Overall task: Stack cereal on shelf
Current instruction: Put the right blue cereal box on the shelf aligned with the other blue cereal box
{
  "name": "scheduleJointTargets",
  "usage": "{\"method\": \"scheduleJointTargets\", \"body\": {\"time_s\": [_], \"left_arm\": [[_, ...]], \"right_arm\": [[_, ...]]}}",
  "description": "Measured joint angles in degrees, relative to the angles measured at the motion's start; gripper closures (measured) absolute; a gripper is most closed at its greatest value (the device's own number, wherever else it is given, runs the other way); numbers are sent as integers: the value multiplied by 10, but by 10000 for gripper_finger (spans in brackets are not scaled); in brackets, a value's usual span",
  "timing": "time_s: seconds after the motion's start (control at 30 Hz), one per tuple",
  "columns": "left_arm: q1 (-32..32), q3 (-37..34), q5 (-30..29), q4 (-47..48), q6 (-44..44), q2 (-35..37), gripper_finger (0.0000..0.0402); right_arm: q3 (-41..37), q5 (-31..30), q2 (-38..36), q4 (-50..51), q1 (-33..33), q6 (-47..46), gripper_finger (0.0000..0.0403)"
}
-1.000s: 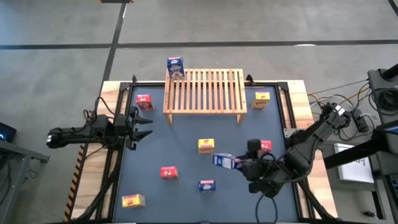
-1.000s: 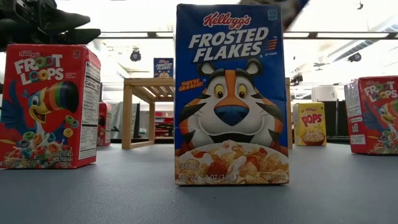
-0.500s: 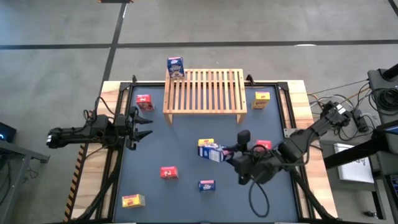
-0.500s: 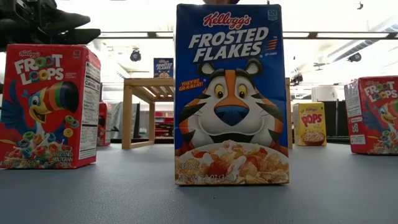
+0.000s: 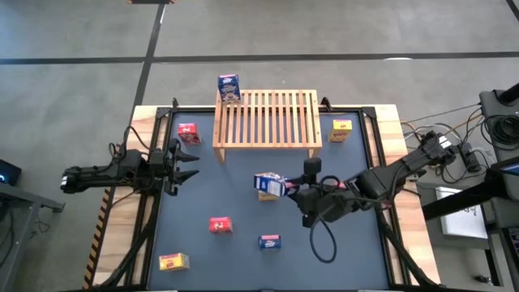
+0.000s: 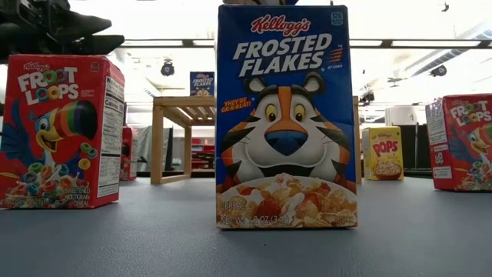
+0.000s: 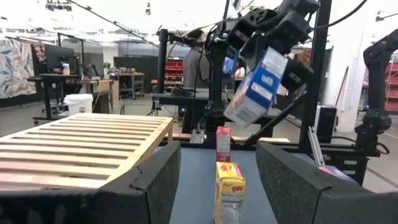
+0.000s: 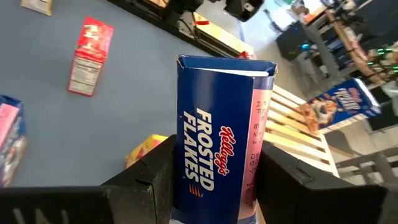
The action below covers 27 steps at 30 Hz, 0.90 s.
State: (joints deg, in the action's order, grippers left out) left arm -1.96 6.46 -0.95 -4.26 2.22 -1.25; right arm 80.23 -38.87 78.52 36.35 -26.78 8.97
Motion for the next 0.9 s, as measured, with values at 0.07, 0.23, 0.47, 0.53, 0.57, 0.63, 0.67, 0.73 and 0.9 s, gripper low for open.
{"method": "scheduleJointTargets", "body": {"time_s": [0.07, 0.23, 0.47, 0.53, 0.57, 0.63, 0.67, 0.73, 0.9], "left_arm": [[0, 0, 0, -10, 0, 0, 208], [0, 0, 0, -60, 10, -1, 208], [0, 0, 0, -120, 43, -4, 208], [0, 0, -4, -127, 45, -6, 208], [0, 1, -17, -131, 48, -10, 208], [0, 17, -77, -124, 57, -23, 208], [0, 31, -107, -113, 63, -32, 208], [0, 71, -131, -70, 51, -60, 208], [0, 204, -131, 40, 11, -189, 208]], "right_arm": [[0, 21, 0, -1, 9, -4, 236], [0, 45, 0, -3, 31, -3, 236], [0, 46, 0, -21, 68, 51, 236], [0, 47, 0, -24, 80, 56, 236], [0, 49, 0, -25, 86, 56, 236], [0, 49, 0, -25, 97, 57, 236], [0, 50, 0, -24, 101, 58, 236], [0, 50, 0, -24, 110, 57, 236], [0, 50, 0, -26, 123, 60, 236]]}}
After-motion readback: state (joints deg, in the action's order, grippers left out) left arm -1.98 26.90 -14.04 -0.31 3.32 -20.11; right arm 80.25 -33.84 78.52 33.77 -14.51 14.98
